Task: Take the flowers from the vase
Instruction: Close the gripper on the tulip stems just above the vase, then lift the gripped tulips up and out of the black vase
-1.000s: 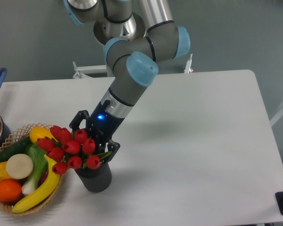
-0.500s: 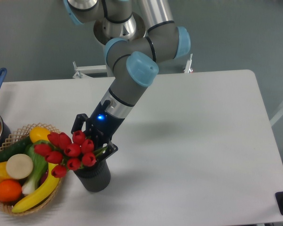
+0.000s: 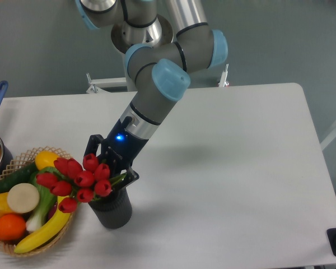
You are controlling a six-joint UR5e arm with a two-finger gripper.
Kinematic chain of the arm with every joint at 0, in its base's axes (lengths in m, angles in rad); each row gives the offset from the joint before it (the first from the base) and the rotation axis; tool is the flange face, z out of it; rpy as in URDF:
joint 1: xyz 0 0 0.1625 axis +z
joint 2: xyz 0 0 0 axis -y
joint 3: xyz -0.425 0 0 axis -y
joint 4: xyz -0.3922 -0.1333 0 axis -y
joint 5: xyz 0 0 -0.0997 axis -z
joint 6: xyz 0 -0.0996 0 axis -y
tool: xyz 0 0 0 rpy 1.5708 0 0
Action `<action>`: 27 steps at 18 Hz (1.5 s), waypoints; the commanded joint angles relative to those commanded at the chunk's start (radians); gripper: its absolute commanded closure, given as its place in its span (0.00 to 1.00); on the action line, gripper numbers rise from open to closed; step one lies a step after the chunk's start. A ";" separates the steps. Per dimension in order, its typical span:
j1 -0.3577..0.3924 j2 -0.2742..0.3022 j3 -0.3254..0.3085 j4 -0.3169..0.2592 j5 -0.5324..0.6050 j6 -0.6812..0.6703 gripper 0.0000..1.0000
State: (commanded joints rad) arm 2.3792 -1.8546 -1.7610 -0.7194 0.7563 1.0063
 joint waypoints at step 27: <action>0.077 0.083 0.120 -0.002 -0.229 -0.314 0.45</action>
State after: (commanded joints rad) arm 2.4559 -1.7717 -1.6414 -0.7210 0.5277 0.6920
